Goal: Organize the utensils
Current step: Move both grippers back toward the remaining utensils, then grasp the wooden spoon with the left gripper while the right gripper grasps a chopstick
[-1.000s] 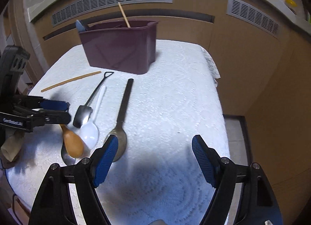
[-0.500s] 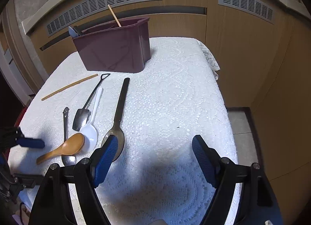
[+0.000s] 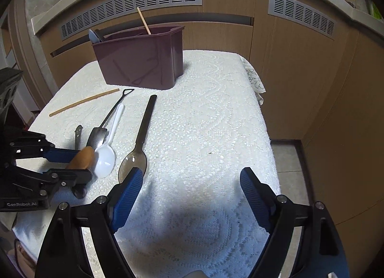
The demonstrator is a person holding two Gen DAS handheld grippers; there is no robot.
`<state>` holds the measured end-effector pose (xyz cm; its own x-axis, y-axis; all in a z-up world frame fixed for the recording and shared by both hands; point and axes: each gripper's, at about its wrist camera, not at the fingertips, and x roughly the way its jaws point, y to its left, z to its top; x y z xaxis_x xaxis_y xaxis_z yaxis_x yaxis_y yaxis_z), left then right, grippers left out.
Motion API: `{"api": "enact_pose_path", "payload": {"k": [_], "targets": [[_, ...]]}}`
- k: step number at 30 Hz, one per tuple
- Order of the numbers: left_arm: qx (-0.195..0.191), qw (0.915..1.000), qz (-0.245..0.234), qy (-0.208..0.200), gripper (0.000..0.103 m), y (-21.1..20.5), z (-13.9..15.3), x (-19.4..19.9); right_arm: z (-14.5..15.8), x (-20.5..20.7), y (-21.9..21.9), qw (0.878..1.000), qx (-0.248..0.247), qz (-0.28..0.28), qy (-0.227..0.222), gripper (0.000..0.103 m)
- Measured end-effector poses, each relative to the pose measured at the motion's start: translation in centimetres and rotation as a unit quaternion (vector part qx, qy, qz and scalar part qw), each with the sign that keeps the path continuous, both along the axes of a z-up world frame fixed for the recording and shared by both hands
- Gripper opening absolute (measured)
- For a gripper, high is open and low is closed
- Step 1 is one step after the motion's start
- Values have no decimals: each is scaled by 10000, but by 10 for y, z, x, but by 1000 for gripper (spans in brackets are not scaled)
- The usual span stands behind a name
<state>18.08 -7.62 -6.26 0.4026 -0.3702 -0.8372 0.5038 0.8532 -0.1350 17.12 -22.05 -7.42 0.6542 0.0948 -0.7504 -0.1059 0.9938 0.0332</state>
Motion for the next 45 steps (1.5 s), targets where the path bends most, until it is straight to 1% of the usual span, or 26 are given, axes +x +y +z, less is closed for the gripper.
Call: {"api": "enact_pose_path", "payload": {"k": [2,4,6,8,10,11,14,15,17,18,19,20,21,23,24,27,29,32,35,38,39,40,41,42,43,45], "targets": [[-264,9986,424,-151,32,25,8,-6,4,2,6,10000,-19,78,-46,81],[-485,9936,960,-345,31,60,15,-13,11,8,20,9995,-64,302,-107,82],[-540,9865,1444,-543,30,93,21,-20,17,15,36,9985,-145,513,-153,85],[-580,9780,1894,-651,30,126,25,-24,22,28,65,9959,-251,843,-208,85],[-521,9681,2320,-788,30,153,25,-28,25,42,94,9927,-288,1156,-184,85],[-500,9635,2488,-849,30,165,24,-30,25,47,105,9911,-273,1292,-170,85],[-517,9503,2923,-945,30,196,21,-35,23,69,158,9825,-295,1839,-72,85],[-569,9472,3016,-931,30,202,19,-36,22,79,180,9772,-257,2106,2,85],[-745,9407,3196,-856,30,216,14,-35,18,96,215,9692,-262,2447,101,84],[-801,9389,3239,-841,30,217,10,-32,15,105,231,9662,-297,2558,105,69],[-873,9370,3280,-824,30,221,8,-33,13,112,244,9646,-382,2608,78,35],[-919,9361,3297,-809,30,221,9,-34,9,124,259,9629,-499,2649,163,19],[-958,9355,3307,-794,30,222,8,-35,4,135,269,9618,-492,2671,346,8],[-1026,9339,3339,-764,30,225,6,-36,-4,153,282,9618,-357,2657,549,8],[-1042,9336,3344,-749,30,226,5,-35,-8,160,286,9618,-373,2639,626,8],[-1079,9325,3374,-703,30,229,5,-33,-20,170,288,9598,-279,2621,962,9],[-1119,9316,3387,-695,30,229,5,-34,-18,163,281,9555,-241,2753,1035,10],[-1176,9317,3363,-704,30,228,7,-33,-15,138,265,9447,-244,3047,1187,10],[-1242,9337,3293,-655,30,226,5,-29,-14,105,243,9341,-611,3319,1163,10],[-1283,9364,3212,-593,30,222,4,-26,-14,81,221,9301,-1006,3380,1028,10],[-1278,9371,3196,-588,30,219,4,-26,-13,79,214,9313,-1068,3332,1012,10],[-1273,9376,3180,-596,30,217,5,-27,-9,76,203,9358,-1070,3213,983,12],[-1273,9377,3173,-616,30,215,5,-27,-2,75,190,9430,-949,3043,954,13],[-1268,9379,3166,-637,30,212,7,-27,4,78,178,9511,-789,2825,969,18],[-1265,9382,3153,-661,30,210,8,-27,8,82,166,9596,-585,2553,1026,26],[-1293,9387,3118,-701,30,205,10,-27,12,93,145,9736,-176,1947,1177,29]]}}
